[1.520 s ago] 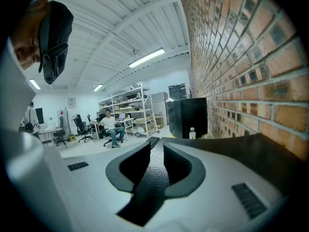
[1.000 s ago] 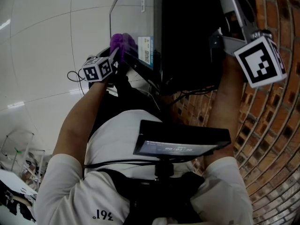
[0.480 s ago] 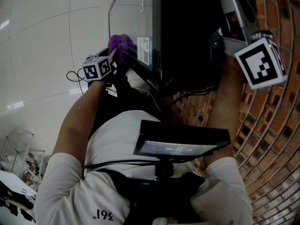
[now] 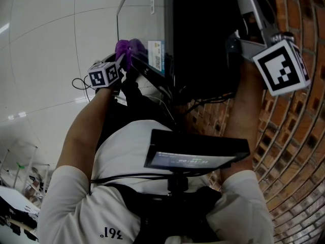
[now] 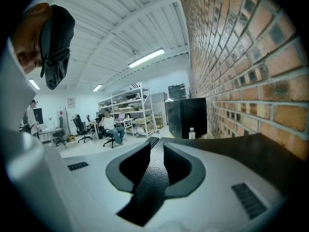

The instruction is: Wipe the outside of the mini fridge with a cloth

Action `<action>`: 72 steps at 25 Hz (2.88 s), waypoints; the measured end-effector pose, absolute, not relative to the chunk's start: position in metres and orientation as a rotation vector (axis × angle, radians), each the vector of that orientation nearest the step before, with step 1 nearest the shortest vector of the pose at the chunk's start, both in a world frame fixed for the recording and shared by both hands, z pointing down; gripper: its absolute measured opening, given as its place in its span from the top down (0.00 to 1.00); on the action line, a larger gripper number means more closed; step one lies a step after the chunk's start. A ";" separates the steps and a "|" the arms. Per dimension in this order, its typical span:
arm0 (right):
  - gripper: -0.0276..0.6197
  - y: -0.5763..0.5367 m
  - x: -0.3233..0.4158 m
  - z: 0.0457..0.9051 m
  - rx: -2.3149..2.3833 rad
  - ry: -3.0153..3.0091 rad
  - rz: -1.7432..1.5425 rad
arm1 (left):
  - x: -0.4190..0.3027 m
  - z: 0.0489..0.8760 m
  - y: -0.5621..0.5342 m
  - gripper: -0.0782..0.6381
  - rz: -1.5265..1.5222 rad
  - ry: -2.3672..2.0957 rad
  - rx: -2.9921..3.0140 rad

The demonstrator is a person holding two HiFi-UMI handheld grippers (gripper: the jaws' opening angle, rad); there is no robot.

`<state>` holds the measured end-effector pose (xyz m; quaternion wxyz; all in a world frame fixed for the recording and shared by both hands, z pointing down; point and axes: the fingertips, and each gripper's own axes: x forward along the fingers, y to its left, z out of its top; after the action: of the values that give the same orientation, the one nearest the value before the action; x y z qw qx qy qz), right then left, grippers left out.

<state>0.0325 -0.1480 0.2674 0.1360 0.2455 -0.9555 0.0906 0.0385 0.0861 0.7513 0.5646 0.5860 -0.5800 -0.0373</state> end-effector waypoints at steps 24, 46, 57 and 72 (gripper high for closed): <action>0.84 -0.151 0.037 0.269 0.740 -2.761 0.263 | 0.008 0.678 0.076 0.74 -0.272 -1.398 1.446; 0.84 -0.121 0.064 0.247 0.779 -2.783 0.248 | -0.026 0.515 0.050 0.74 -0.536 -1.336 1.666; 0.84 -0.106 0.087 0.242 0.878 -2.749 0.219 | -0.041 0.443 0.048 0.74 -0.612 -1.293 1.775; 0.84 -0.082 0.105 0.232 1.023 -2.729 0.207 | -0.053 0.358 0.036 0.74 -0.632 -1.183 1.952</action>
<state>0.1048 -0.0818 0.2317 0.1095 0.3479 -0.9284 0.0703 -0.0530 0.0362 0.3580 0.3771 0.7633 -0.4628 -0.2472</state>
